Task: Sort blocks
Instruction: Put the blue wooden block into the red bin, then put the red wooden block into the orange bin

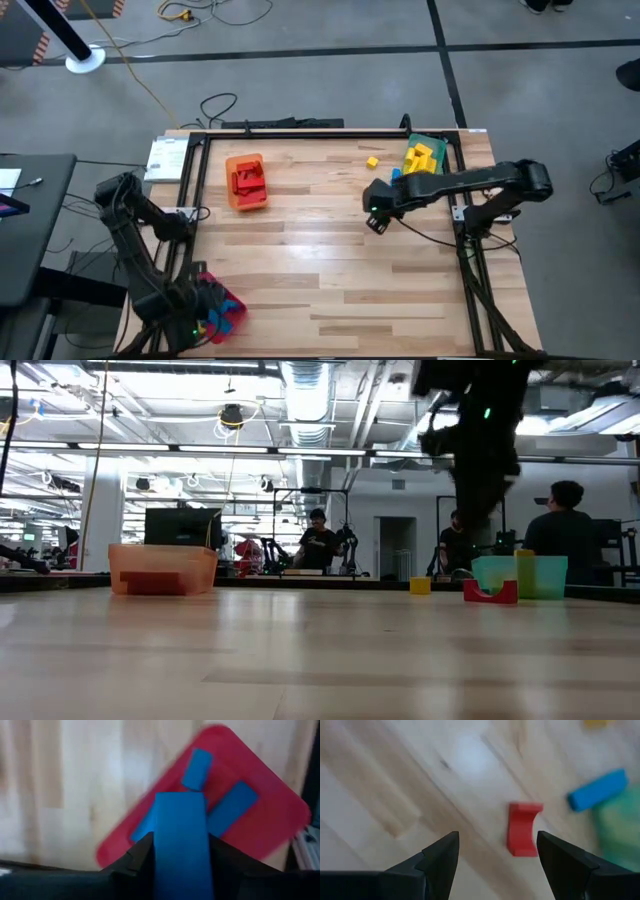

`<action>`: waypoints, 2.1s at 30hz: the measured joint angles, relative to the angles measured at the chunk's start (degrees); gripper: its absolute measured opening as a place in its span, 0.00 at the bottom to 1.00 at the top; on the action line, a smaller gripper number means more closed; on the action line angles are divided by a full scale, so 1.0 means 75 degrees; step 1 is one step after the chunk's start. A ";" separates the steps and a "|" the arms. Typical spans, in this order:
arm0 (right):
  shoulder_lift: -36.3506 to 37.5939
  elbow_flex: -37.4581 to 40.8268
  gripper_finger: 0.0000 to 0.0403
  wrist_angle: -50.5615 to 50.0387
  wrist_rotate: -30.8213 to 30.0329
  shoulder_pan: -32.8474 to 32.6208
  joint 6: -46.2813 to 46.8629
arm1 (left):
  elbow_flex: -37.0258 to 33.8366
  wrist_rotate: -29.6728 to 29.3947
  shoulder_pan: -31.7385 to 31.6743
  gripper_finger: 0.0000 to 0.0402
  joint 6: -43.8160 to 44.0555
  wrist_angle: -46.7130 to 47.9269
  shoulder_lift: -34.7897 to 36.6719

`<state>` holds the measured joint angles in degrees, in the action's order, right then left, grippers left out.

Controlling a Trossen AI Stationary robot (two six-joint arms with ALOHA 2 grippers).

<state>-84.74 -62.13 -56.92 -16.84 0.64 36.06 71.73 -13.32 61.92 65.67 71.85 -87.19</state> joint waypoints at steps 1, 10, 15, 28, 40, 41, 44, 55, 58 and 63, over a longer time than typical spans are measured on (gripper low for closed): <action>-0.0227 0.0029 0.70 -0.0032 0.0083 0.0079 0.0123 | -0.0072 0.0024 0.0096 0.33 0.0055 -0.0190 -0.0001; -0.1501 0.0094 0.70 -0.0302 0.0067 0.0585 0.0193 | -0.1141 0.0723 0.0503 0.33 0.0730 -0.1102 -0.0008; -0.1626 0.0094 0.70 0.0008 0.0065 0.1041 -0.0053 | -0.1556 0.0746 0.0677 0.34 0.1029 -0.1601 0.0007; -0.1838 0.0711 0.70 0.0961 0.0819 0.1661 -0.0266 | -0.1715 0.0685 0.0757 0.62 0.1133 -0.1780 0.0010; -0.1838 0.0843 0.54 0.1634 0.0890 0.1664 -0.0227 | -0.1703 0.0688 0.0757 0.68 0.0890 -0.1681 0.0165; -0.1838 0.0843 0.50 0.1624 0.0924 0.1664 -0.0217 | -0.1703 0.0686 0.0757 0.68 0.0898 -0.1676 0.0210; -0.1829 0.0840 0.38 0.1590 0.1008 0.1661 -0.0217 | -0.1703 0.0688 0.0762 0.68 0.0930 -0.1659 0.0379; -0.1844 0.0550 0.30 0.1916 0.1148 0.1336 -0.0191 | -0.1702 0.0576 0.0902 0.68 0.1336 -0.1172 0.1014; -0.1841 0.0186 0.31 0.2377 0.1336 0.1187 -0.0258 | -0.1700 0.0405 0.0952 0.68 0.1443 -0.1027 0.1184; -0.1841 -0.0495 0.31 0.3707 0.1691 0.0989 -0.0721 | -0.1700 0.0229 0.0949 0.68 0.1428 -0.0970 0.1367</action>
<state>-98.54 -65.84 -29.12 -4.16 8.06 30.65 58.98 -11.61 69.04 76.38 64.57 -76.93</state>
